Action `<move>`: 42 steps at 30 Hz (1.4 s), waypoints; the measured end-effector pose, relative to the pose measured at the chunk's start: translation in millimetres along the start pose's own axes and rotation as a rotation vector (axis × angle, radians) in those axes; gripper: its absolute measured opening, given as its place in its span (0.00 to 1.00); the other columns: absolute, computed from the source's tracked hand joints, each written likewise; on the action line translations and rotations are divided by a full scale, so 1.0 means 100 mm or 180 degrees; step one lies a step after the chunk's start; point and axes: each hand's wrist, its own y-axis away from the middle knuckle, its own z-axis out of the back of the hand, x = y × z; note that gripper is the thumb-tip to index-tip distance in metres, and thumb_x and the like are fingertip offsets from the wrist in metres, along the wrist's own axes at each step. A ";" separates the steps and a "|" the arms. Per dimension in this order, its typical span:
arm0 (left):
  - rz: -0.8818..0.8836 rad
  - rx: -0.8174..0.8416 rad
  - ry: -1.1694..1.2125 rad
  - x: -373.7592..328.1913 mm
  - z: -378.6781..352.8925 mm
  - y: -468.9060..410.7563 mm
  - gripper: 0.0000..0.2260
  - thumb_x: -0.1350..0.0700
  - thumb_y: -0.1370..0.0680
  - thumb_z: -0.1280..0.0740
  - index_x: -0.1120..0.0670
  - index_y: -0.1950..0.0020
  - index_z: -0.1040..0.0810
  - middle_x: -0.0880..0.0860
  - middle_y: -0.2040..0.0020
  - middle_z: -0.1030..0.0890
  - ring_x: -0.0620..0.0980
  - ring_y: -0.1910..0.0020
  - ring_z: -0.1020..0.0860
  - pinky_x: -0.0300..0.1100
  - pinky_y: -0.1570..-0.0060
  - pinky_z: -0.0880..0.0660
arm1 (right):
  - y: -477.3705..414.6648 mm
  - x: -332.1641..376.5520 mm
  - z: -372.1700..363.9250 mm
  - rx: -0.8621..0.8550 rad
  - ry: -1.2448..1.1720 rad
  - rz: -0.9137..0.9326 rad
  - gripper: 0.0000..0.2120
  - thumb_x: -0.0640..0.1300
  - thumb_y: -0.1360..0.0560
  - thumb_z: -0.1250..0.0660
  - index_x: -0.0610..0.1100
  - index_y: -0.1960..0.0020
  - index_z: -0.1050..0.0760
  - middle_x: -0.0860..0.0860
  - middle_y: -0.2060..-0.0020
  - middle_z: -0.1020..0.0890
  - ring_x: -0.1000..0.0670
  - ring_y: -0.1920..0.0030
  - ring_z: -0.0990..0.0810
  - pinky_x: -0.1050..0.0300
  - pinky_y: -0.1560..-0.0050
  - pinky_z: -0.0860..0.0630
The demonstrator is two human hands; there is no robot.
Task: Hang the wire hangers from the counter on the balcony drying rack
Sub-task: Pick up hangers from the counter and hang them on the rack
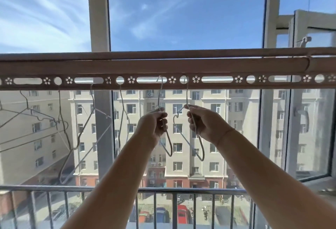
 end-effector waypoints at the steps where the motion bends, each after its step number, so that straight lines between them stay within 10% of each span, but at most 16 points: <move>1: 0.0018 -0.0011 0.0032 0.01 0.01 -0.02 0.09 0.66 0.21 0.43 0.59 0.49 0.25 0.52 0.67 0.26 0.46 0.70 0.30 0.36 0.70 0.33 | -0.02 -0.02 0.00 -0.0007 0.0003 -0.0009 0.09 0.37 0.22 0.42 0.41 0.49 0.23 0.50 0.68 0.27 0.55 0.70 0.31 0.66 0.74 0.33; 26: -0.0651 -0.0797 0.0732 0.43 0.75 0.11 0.06 0.62 0.22 0.39 0.58 0.54 0.21 0.49 0.72 0.24 0.42 0.74 0.27 0.32 0.73 0.32 | 0.25 -0.63 0.39 -0.0420 -0.0169 -0.0267 0.08 0.41 0.22 0.40 0.44 0.53 0.23 0.50 0.65 0.23 0.54 0.68 0.27 0.65 0.71 0.29; 33: 0.0118 -0.0750 0.0159 1.02 0.86 0.32 0.06 0.58 0.23 0.38 0.54 0.56 0.22 0.46 0.73 0.25 0.43 0.73 0.32 0.34 0.73 0.36 | 0.62 -0.97 0.68 -0.0729 0.0065 -0.0391 0.06 0.42 0.22 0.39 0.44 0.52 0.23 0.50 0.65 0.24 0.54 0.67 0.28 0.63 0.67 0.32; 42: 0.1412 0.0710 -0.0813 2.28 0.41 0.68 0.06 0.57 0.21 0.39 0.55 0.52 0.22 0.52 0.56 0.20 0.49 0.56 0.23 0.42 0.55 0.31 | 1.55 -1.54 1.73 -0.1185 0.0784 -0.0532 0.11 0.45 0.25 0.35 0.45 0.44 0.26 0.49 0.56 0.24 0.51 0.54 0.27 0.59 0.56 0.31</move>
